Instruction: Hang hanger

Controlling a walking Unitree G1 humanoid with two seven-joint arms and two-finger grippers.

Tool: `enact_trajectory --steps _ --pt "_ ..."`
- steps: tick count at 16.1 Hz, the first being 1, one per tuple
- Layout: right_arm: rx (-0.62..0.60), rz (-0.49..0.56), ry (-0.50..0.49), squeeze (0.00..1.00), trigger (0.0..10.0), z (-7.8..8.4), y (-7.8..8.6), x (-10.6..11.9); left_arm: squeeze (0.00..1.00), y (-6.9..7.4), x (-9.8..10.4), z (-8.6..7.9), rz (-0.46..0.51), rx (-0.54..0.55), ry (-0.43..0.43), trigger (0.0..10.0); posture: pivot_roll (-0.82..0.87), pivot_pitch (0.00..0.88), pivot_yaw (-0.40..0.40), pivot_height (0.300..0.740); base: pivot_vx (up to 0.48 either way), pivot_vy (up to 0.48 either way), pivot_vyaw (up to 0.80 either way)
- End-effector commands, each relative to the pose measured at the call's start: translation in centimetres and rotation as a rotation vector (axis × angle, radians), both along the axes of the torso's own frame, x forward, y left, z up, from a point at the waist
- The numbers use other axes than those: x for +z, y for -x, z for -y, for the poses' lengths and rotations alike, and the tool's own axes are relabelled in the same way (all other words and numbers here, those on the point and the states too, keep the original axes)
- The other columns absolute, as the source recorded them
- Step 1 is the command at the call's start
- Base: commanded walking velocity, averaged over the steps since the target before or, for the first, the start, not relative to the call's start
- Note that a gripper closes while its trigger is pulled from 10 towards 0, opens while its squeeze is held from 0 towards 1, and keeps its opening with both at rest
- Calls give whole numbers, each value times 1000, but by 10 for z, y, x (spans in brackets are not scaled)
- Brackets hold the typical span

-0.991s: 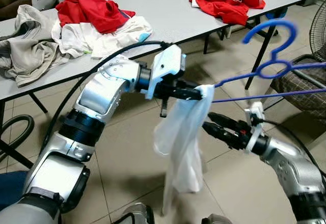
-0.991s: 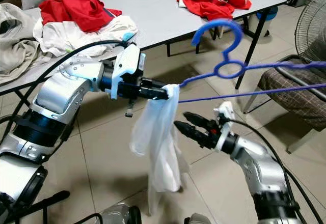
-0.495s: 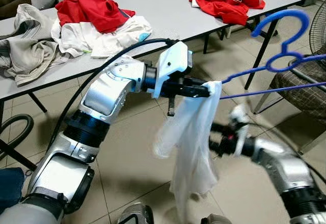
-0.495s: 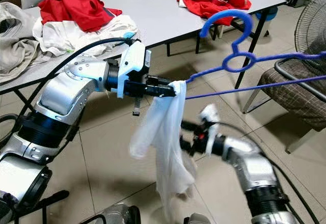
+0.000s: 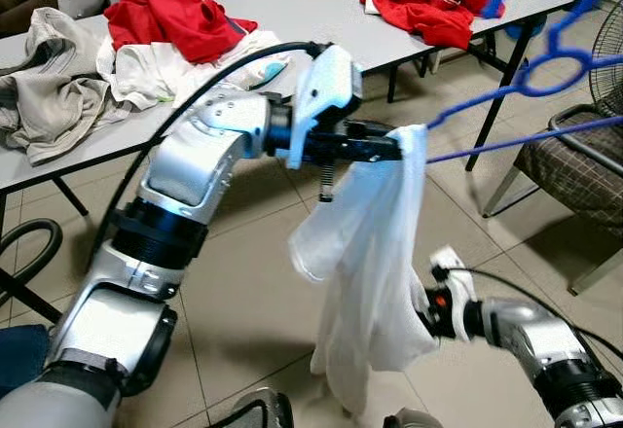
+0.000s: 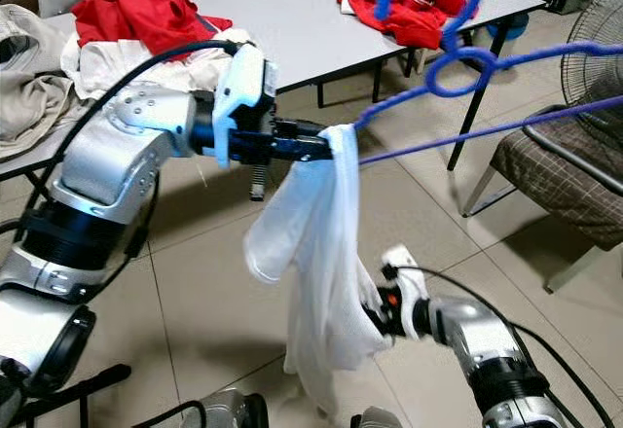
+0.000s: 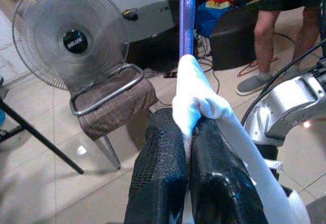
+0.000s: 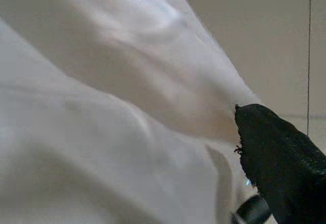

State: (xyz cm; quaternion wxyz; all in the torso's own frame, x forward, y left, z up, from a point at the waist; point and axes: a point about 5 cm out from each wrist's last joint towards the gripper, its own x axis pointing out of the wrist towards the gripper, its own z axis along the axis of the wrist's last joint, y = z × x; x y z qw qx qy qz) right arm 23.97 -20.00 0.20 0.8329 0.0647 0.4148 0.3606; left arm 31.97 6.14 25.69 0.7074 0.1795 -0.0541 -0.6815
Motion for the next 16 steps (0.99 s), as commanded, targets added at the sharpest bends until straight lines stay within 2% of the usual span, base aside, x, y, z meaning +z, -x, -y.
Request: enact_trajectory --steps 1,3,4,5,8,10,12,13,15,16 --pt "-20 -34 46 0 10000 8 7 -7 0 -3 19 -7 64 25 38 0 -123 0 72 740 0 0 0" --pt "-87 -29 88 0 10000 25 13 -12 0 -7 14 -13 64 54 6 0 -128 0 76 740 0 0 0" --pt "-128 -15 109 0 6745 34 13 -12 0 -8 11 -16 63 64 -7 0 -129 0 77 740 0 0 0" --pt "-168 0 118 0 0 42 13 -11 0 -9 8 -18 63 72 -19 0 -131 0 78 740 0 0 0" --pt "-353 106 130 0 0 88 18 10 0 -12 -7 -26 54 103 -66 0 -135 0 73 740 0 0 0" --pt "-378 113 123 0 0 100 24 15 0 -12 -9 -27 50 107 -69 0 -137 0 72 740 0 0 0" --pt "-440 144 138 0 0 121 33 23 0 -15 -16 -36 43 138 -93 0 -143 0 72 740 0 0 0" --pt "-459 159 135 0 0 125 34 26 0 -15 -17 -38 43 142 -100 0 -144 0 73 740 0 0 0" --pt "-561 247 73 0 0 135 28 43 0 -14 -23 -41 40 134 -116 0 -147 0 76 740 0 0 0" --pt "-639 309 5 0 0 142 21 57 0 -12 -28 -42 36 124 -134 0 -150 0 76 740 0 0 0"
